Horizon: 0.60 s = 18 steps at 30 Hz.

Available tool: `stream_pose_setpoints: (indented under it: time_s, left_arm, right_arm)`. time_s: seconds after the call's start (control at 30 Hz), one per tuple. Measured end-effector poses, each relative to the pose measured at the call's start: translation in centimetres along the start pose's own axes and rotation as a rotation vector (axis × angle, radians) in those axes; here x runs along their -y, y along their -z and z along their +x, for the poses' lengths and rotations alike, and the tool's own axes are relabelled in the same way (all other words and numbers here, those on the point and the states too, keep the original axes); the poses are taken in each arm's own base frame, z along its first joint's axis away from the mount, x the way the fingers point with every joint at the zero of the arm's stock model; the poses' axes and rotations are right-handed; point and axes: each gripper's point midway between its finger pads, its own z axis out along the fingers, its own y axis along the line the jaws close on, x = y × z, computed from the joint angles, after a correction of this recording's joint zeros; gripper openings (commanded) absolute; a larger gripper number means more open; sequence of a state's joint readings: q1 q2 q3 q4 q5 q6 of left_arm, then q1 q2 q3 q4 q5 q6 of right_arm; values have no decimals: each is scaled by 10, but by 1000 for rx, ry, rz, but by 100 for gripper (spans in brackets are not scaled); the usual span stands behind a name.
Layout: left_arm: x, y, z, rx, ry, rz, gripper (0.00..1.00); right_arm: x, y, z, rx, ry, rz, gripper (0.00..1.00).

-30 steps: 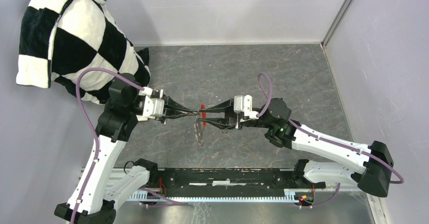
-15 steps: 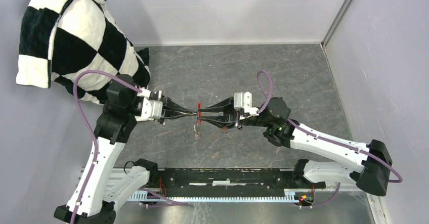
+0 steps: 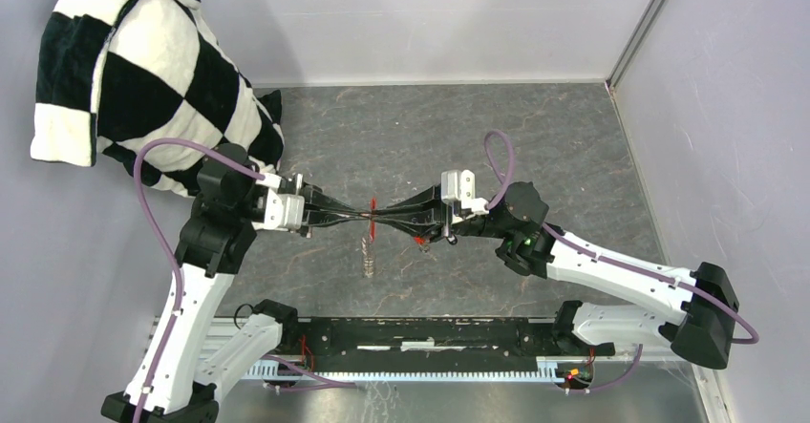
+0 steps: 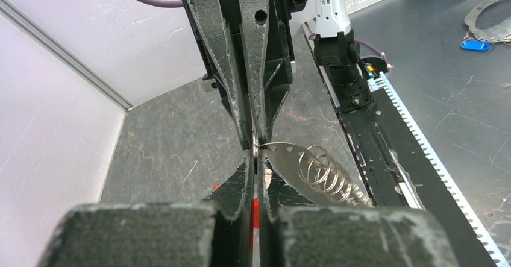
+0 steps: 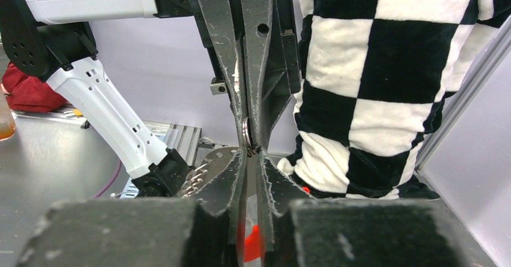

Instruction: Put the keys on the keyring

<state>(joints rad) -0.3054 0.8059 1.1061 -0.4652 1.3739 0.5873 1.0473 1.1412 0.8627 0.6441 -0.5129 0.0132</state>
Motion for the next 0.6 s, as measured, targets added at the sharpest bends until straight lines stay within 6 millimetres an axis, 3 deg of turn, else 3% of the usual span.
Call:
stream_pose_setpoints:
  time_s: [0.07, 0.17, 0.23, 0.5, 0.6]
  left_arm:
    - [0, 0, 0, -2, -2, -3, 2]
    - [0, 0, 2, -2, 0, -4, 3]
    - [0, 0, 5, -5, 8, -6, 19]
    - [0, 4, 21, -62, 57, -50, 28]
    - [3, 5, 32, -97, 82, -56, 35]
  right_arm:
    - [0, -1, -1, 0, -5, -3, 2]
    - [-1, -1, 0, -8, -17, -6, 0]
    - [-1, -1, 2, -21, -25, -6, 0]
    - [8, -2, 16, -173, -81, 30, 0]
    - [10, 3, 28, -241, -90, 51, 0]
